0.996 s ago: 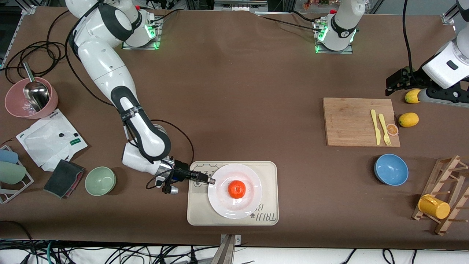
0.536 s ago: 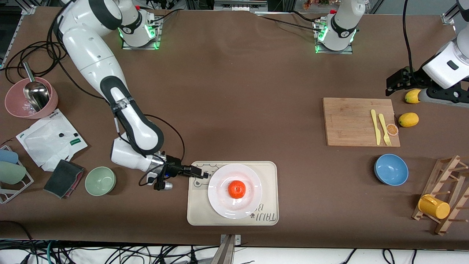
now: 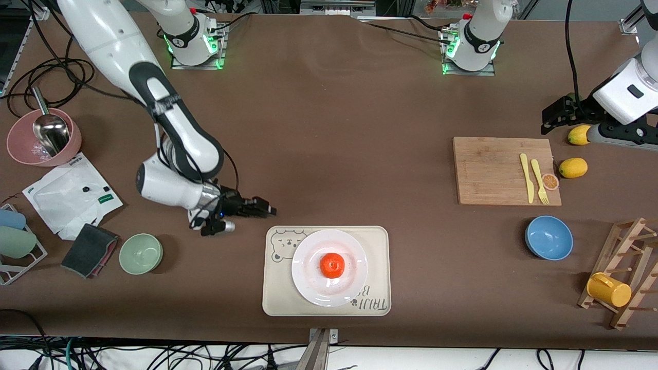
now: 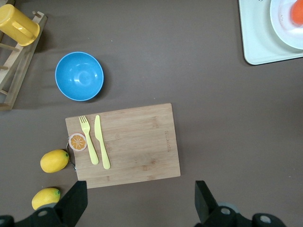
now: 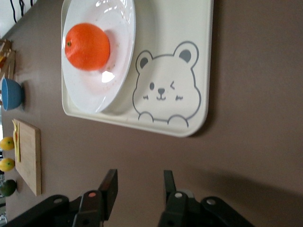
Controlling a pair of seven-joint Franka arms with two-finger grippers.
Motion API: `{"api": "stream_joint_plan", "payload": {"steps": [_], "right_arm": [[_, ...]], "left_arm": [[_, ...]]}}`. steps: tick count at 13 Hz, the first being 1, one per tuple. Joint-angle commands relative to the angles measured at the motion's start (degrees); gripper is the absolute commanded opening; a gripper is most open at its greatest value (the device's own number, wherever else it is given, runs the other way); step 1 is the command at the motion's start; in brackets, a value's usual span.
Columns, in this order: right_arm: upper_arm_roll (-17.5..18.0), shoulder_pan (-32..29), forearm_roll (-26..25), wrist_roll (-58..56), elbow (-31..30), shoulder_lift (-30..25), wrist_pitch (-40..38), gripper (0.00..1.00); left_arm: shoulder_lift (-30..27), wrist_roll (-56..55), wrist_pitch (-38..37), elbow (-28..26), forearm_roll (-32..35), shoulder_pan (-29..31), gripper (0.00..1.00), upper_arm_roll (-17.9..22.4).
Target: Place orange and plate with both arms
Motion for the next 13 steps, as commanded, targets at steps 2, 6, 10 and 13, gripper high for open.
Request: {"api": "stream_joint_plan", "payload": {"steps": [2, 6, 10, 13], "right_arm": [[-4.88, -0.69, -8.81, 4.53, -12.2, -16.18, -9.81, 0.5], [-7.0, -0.95, -31.05, 17.81, -10.72, -25.85, -22.04, 0.53], [-7.88, -1.31, -47.33, 21.07, 5.59, -27.28, -41.17, 0.53], [-8.06, -1.31, -49.63, 21.52, 13.71, -28.5, -51.22, 0.62]], "left_arm": [[-0.45, 1.14, -0.57, 0.01, -1.3, 0.04, 1.0, 0.28], [-0.45, 1.23, -0.57, 0.01, -1.3, 0.04, 1.0, 0.37], [-0.45, 0.88, -0.57, 0.01, -1.3, 0.04, 1.0, 0.28], [-0.45, 1.14, -0.57, 0.01, -1.3, 0.04, 1.0, 0.37]]}}
